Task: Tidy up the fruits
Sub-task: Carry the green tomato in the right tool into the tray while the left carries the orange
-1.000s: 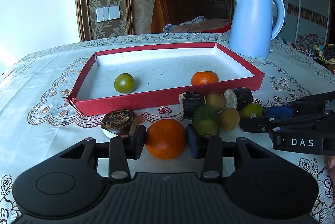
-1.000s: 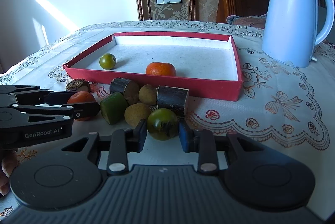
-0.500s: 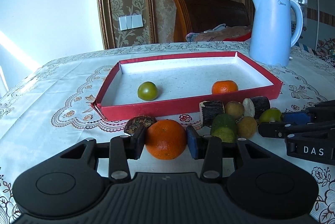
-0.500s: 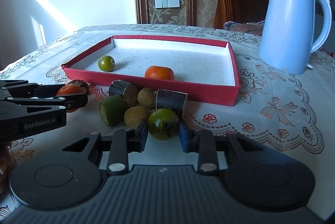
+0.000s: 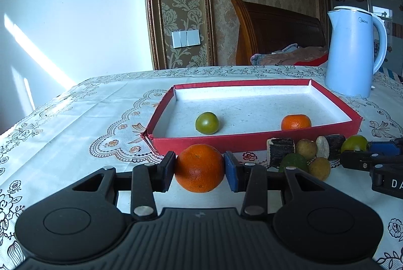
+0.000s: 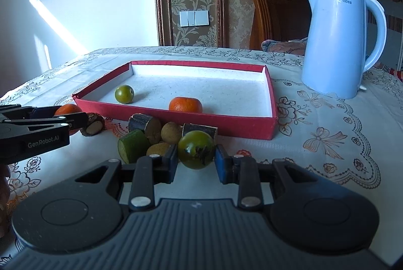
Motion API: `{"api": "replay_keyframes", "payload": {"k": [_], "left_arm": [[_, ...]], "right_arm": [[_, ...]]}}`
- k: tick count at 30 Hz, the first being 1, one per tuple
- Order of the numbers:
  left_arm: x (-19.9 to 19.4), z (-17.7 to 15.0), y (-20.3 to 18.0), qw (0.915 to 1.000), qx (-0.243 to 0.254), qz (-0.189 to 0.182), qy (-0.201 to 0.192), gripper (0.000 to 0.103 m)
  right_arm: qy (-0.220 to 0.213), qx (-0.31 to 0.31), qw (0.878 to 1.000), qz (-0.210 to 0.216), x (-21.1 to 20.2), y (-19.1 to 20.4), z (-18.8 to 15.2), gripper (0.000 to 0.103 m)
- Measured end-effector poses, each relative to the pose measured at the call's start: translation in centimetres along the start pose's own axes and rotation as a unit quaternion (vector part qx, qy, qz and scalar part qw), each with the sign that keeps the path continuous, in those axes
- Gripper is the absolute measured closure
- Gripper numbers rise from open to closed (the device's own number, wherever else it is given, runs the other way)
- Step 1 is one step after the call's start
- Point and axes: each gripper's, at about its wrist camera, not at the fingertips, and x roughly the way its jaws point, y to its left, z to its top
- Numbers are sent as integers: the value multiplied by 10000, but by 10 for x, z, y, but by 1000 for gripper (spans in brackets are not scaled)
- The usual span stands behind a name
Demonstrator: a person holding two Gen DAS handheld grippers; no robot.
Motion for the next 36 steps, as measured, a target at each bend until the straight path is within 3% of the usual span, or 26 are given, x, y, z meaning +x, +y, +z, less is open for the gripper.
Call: {"api": "replay_keyframes", "payload": {"k": [22,30,36], "left_arm": [[8,21,15,9988,-327,244,-265,62],[18,38,15,9984,-392,163,-374,62],[42,54,3,9990,-409,-9,-202,62]], "right_arm": [[-378,160,9991,110,-1,-7,16,74],[-487,22,9988,36,8,-12,34,74],[-414,39,9991,8,25,-21,48,74]]}}
